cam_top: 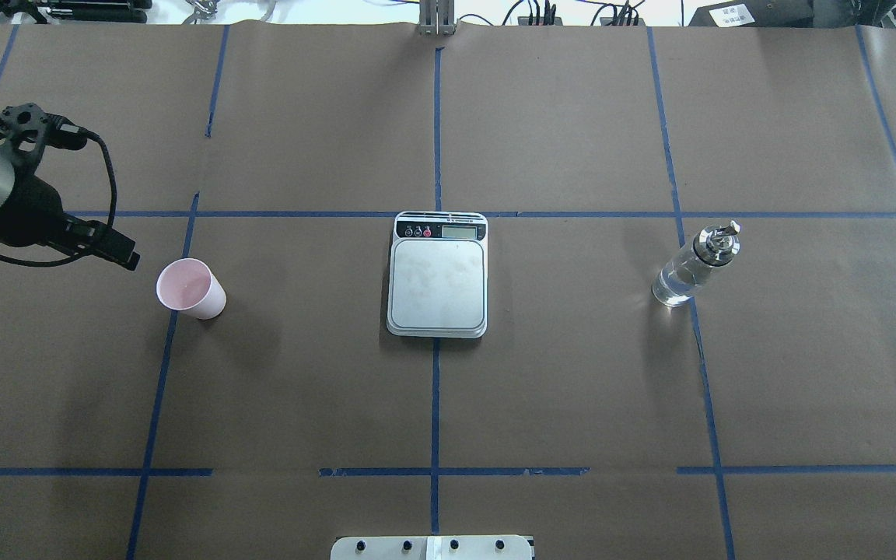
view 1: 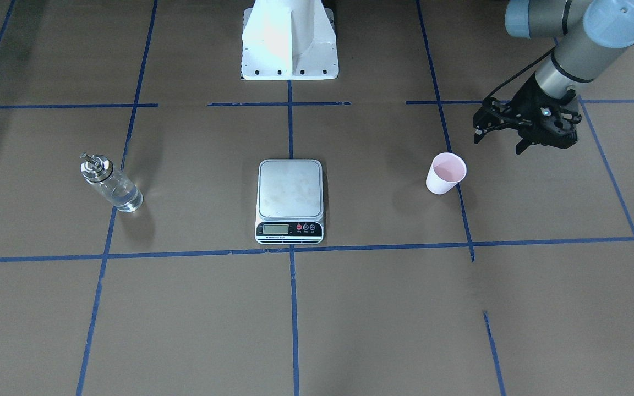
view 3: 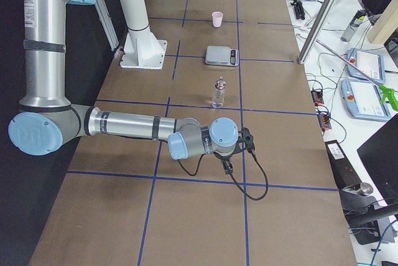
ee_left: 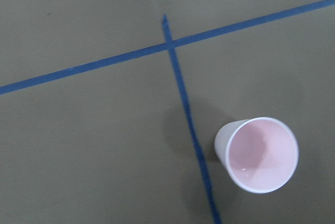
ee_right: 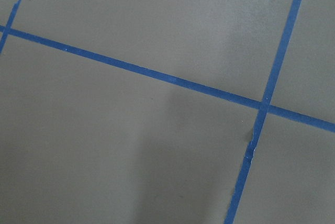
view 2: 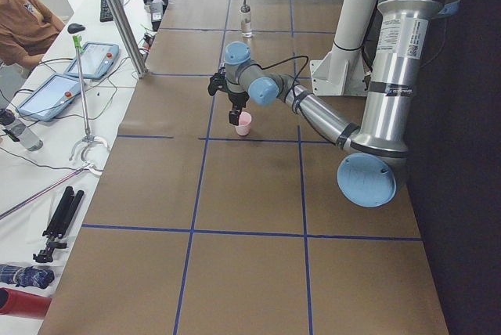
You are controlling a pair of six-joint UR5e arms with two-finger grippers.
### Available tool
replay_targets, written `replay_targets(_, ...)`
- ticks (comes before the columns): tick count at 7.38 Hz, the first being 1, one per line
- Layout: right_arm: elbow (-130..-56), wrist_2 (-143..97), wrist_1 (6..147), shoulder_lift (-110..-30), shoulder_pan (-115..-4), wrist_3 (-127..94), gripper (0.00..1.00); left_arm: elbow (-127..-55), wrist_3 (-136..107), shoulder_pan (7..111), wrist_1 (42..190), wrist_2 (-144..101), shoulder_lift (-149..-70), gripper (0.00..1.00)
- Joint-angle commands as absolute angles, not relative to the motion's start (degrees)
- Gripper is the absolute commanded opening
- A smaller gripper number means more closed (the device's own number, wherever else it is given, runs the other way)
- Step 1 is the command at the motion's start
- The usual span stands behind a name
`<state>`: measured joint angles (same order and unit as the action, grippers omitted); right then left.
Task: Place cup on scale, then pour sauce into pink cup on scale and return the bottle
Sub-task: 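Move the left gripper down to the pink paper cup and grasp it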
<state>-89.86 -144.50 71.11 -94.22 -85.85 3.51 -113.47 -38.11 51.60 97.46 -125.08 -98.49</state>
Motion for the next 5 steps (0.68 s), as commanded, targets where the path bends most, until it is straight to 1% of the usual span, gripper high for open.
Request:
replay_targets(1,-89.8,-144.4,71.1,-94.2,-85.6,3.6,1.0,-108.3,-40.6,48.4,98.3,-122.0,-102.5,0.94)
replay_targets(2,-89.7,-144.4,71.1,-94.2,-85.6,3.7,1.0,-105.9,-40.6,47.7,98.3,-122.0,-103.7,0.93)
replay_targets(5,-89.6,-144.4,71.1,-94.2,-85.6,3.7,1.0,-103.5,-40.3,47.1,98.5,-122.1,-103.8,0.86)
